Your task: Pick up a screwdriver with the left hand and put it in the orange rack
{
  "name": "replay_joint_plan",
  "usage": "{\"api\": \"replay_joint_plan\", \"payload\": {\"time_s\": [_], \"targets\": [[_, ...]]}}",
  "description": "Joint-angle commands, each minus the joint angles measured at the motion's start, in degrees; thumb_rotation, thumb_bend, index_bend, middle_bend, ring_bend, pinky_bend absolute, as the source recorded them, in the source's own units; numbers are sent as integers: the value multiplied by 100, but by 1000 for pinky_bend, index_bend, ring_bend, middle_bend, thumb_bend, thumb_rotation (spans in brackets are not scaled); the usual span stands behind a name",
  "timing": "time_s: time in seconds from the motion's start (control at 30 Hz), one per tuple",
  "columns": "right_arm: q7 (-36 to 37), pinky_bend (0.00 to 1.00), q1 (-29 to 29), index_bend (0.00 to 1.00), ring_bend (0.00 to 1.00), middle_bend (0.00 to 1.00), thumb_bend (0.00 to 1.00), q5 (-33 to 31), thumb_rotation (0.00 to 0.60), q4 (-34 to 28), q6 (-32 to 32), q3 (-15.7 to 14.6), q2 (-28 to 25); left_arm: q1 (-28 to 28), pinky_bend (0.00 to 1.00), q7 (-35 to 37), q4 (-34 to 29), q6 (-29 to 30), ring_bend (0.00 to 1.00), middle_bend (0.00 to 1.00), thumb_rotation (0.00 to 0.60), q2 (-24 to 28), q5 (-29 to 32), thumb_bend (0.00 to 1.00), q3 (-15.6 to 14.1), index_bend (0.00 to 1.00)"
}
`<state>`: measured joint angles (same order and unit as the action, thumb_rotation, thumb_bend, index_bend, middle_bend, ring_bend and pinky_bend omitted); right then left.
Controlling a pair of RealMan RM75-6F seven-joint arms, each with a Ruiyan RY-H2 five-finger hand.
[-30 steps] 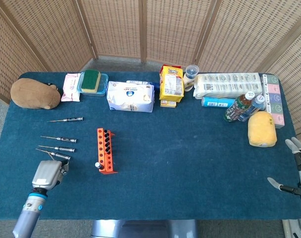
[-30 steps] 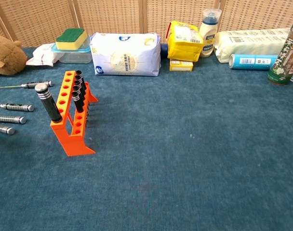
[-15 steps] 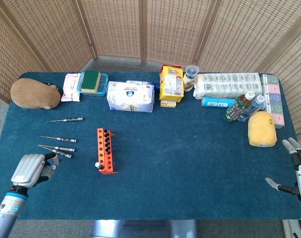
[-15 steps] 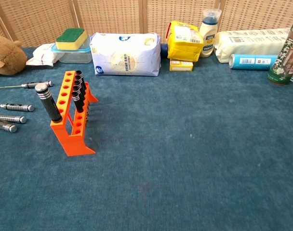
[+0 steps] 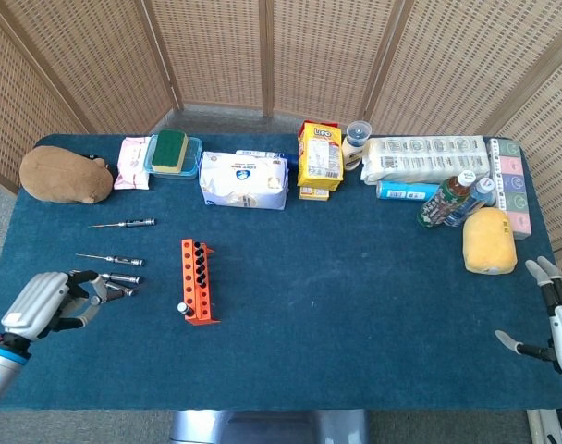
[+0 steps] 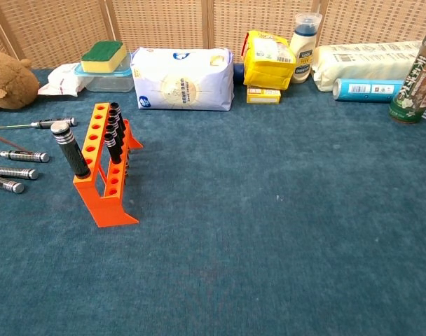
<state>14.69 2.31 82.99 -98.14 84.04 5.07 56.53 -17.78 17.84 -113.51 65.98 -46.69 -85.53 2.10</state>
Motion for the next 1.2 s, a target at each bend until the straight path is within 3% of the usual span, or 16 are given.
{"api": "replay_joint_plan", "payload": {"time_s": [0.03,0.2,0.4,0.77,1.2], "targets": [[-36,0,7,36,17,18,14,-19,600,-6,-10,7,13,-122,985,323,-49,-131,912,997,600,282,-202,394,33,569],[-82,0,14,36,18,18,14,-48,600,-11,-20,19,30,-456,985,1149,-402,-476,912,997,600,1116,-520,395,146,569],[-44,0,-8,36,17,18,14,-19,600,-14,25,17,14,-761,984,1596,-597,-834,912,997,600,1578,-663,395,251,569],[-34,0,-19,36,17,18,14,16,600,-20,51,12,5,-1377,984,2866,-697,-1688,912,997,600,1691,-883,416,345,569],[78,0,-38,35,17,18,14,35,600,-15,85,19,-36,-1634,985,2602,-733,-2096,912,997,600,1573,-446,420,418,569]]}}
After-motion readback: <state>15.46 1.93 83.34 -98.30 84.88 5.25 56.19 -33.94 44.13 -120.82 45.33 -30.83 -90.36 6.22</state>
